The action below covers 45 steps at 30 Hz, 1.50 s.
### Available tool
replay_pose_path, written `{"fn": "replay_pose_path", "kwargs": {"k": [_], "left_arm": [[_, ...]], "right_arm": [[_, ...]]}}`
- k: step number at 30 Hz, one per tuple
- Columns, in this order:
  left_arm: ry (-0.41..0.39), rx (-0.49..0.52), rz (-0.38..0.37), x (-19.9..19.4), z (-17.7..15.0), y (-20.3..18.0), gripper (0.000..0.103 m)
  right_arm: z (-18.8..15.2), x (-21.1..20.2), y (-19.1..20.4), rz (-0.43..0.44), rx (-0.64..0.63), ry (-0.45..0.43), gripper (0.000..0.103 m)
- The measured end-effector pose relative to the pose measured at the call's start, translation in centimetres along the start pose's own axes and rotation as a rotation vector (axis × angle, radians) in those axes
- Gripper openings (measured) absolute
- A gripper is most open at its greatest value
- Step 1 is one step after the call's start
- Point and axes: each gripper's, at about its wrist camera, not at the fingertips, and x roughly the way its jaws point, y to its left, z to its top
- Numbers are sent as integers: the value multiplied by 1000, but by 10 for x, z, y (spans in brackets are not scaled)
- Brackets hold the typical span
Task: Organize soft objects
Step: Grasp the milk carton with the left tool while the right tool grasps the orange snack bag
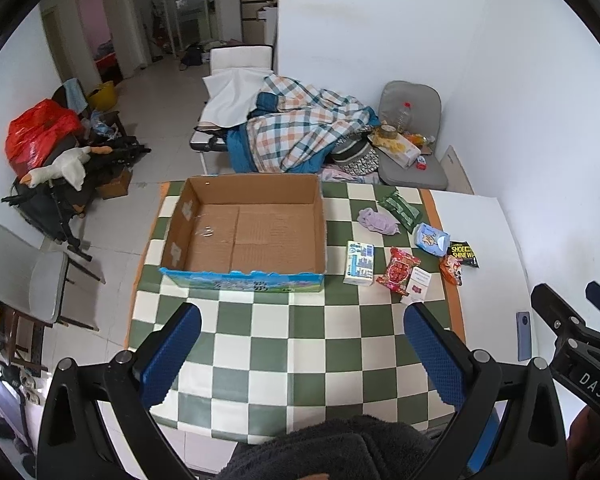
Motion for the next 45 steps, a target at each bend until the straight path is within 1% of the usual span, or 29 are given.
{"fn": "replay_pose_path", "kwargs": {"k": [4, 5, 8, 9, 11, 12, 14, 15, 17, 18, 20, 22, 23, 25, 26, 27, 28, 29, 30, 33, 35, 36, 39, 40, 41, 42, 43, 44, 45], "left_arm": [[56, 35, -21, 49, 20, -19, 103], [81, 55, -17, 68, 28, -27, 103], [182, 120, -30, 132, 46, -53, 103], [230, 143, -31, 159, 52, -64, 103], [303, 172, -50, 201, 62, -82, 101], [334, 186, -47, 222, 66, -92, 101], [407, 219, -55, 268, 71, -112, 101], [438, 236, -53, 288, 72, -121, 100], [519, 267, -58, 331, 71, -138, 92], [560, 284, -54, 351, 69, -145, 89], [633, 303, -46, 387, 65, -155, 88], [680, 318, -18, 416, 59, -162, 88], [693, 326, -3, 428, 59, -165, 88], [721, 332, 9, 445, 55, -168, 88], [740, 327, 5, 453, 53, -168, 88], [754, 321, 7, 459, 51, -168, 88], [765, 315, 16, 465, 49, -166, 88], [774, 308, 23, 471, 48, -164, 88], [782, 302, 27, 475, 46, -163, 88], [815, 291, 40, 488, 40, -157, 88], [812, 294, 62, 493, 37, -154, 88], [813, 289, 56, 494, 36, -152, 88], [832, 265, 33, 498, 29, -146, 88], [833, 262, 35, 501, 27, -144, 88], [830, 263, 38, 502, 24, -141, 88], [827, 260, 41, 504, 18, -140, 84], [830, 252, 46, 510, 19, -138, 65], [841, 241, 51, 514, 16, -134, 62], [841, 230, 47, 516, 12, -130, 61]], "right_arm": [[-1, 42, -26, -7, 75, 67, 103], [-1, 55, -34, -14, 91, 83, 103], [0, 105, -66, -32, 150, 160, 103], [1, 124, -77, -36, 168, 181, 103], [3, 168, -103, -66, 197, 229, 103], [4, 189, -115, -72, 211, 245, 103], [5, 239, -140, -96, 240, 296, 103], [5, 266, -151, -95, 254, 328, 103], [6, 316, -171, -72, 276, 372, 103], [6, 344, -178, -52, 267, 404, 103], [8, 396, -187, -29, 220, 466, 103], [5, 439, -191, -5, 170, 532, 103], [2, 457, -193, 10, 157, 562, 100], [-3, 487, -197, 43, 145, 605, 97], [-4, 501, -197, 65, 136, 625, 93], [-7, 514, -197, 90, 122, 642, 83], [-9, 525, -197, 104, 104, 662, 79], [-11, 533, -196, 109, 89, 675, 71], [-13, 540, -195, 122, 76, 683, 70], [-16, 557, -189, 217, 66, 705, 69], [-17, 565, -182, 232, 42, 712, 68], [-18, 569, -178, 239, 36, 712, 59], [-22, 574, -172, 234, 54, 717, 56], [-23, 575, -169, 234, 56, 717, 51], [-26, 576, -165, 247, 64, 720, 39], [-26, 579, -158, 242, 67, 713, 39], [-28, 579, -156, 232, 73, 710, 39], [-33, 579, -146, 226, 75, 707, 39], [-35, 577, -144, 223, 79, 706, 39]]}}
